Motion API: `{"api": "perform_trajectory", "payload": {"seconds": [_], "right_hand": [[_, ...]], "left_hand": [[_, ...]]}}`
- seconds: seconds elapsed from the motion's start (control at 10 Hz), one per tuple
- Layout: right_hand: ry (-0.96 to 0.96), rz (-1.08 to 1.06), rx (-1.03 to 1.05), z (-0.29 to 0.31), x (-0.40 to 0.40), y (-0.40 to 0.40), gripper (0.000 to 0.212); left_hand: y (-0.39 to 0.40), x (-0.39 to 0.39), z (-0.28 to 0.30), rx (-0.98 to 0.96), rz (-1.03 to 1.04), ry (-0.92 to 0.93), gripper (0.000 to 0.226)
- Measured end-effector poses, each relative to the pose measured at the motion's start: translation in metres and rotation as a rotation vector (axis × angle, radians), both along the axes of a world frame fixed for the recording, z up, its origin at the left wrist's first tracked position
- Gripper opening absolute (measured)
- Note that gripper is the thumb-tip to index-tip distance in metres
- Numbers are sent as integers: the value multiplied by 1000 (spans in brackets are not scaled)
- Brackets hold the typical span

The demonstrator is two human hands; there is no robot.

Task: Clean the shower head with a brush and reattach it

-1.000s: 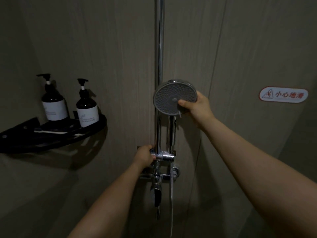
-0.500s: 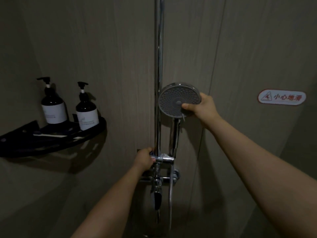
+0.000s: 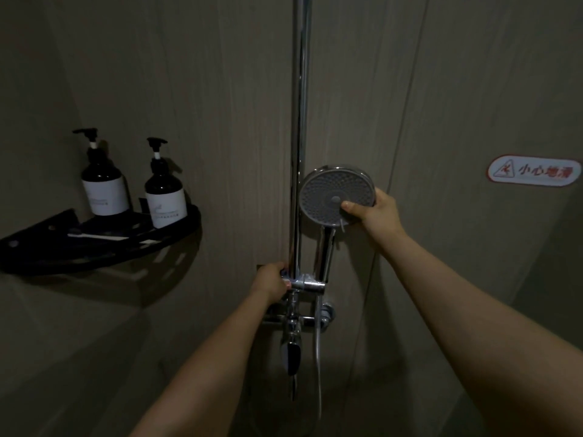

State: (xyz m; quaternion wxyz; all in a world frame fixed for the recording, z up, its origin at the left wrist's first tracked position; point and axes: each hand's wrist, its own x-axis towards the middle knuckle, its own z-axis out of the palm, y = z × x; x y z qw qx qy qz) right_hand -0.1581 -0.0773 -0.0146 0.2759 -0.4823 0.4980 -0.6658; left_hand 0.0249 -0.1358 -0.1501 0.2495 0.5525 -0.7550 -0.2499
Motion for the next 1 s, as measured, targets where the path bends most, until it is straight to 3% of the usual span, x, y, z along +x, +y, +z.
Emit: {"api": "perform_trajectory", "payload": {"seconds": [0.6,0.7,0.8,0.9,1.0], "right_hand": [[152,30,105,8,2,6,40],[145,18,48,20,6,12,28],[282,-147,-63,34,15,16,17],[437,-305,-170,39,21,19,24],[508,-436,-254,45,28,28,23]], "left_hand": [[7,-1,10,77,-31,8,38],[10,-1,19,124,5,128,30],[15,3,37,142,123,346,12],[19,11,59,137,161,530,11],[31,19,82,120,142,645,27]]}}
